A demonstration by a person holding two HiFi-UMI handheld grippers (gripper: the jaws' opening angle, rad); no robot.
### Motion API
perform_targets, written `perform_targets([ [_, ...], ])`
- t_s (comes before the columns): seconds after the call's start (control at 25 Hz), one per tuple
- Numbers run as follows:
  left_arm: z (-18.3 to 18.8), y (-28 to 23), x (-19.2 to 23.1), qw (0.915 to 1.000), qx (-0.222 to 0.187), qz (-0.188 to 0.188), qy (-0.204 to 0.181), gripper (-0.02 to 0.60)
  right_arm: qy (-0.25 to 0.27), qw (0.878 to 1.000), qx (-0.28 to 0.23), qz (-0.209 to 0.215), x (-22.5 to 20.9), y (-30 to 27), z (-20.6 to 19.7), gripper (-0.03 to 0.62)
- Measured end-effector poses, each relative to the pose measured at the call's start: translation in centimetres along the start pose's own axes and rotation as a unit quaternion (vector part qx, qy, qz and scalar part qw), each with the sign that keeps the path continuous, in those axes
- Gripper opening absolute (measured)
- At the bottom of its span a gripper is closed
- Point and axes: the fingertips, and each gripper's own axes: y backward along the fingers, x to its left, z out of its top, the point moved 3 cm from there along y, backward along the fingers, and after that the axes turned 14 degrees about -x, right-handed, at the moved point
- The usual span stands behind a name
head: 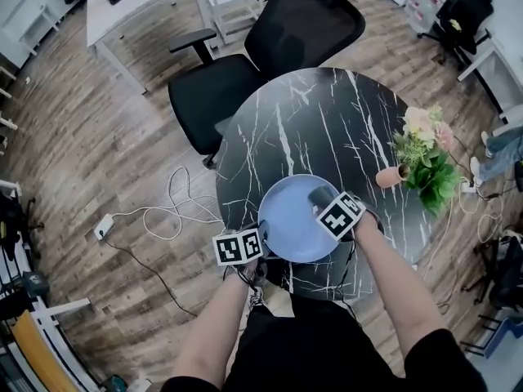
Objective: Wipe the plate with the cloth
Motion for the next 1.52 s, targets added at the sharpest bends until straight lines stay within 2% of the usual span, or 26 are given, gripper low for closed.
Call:
perform_targets([
  [0.4,0.0,0.0,0.0,1.0000,0.004,-0.006,-0.002,0.034,0.017,0.999,-0.021,-0.017,-1.1,-1.5,3.4,0.117],
  [0.92,-0.1,-0.2,0.2,0.9999,-0.001,-0.006,0.012,0.035,0.060,0.996,-0.059,-0.023,0.3,-3.4,8.4,0.117],
  [1.4,0.1,-0.2,0.5,0.9999,-0.005,-0.002,0.013,0.035,0.073,0.989,-0.123,0.025,5.5,-3.9,10.7,0.117],
  [1.52,0.1,-0.2,0.5,0.9999,-0.007,0.001,0.011,0.034,0.051,0.987,-0.143,0.046,6.7,-3.7,10.6,0.117],
])
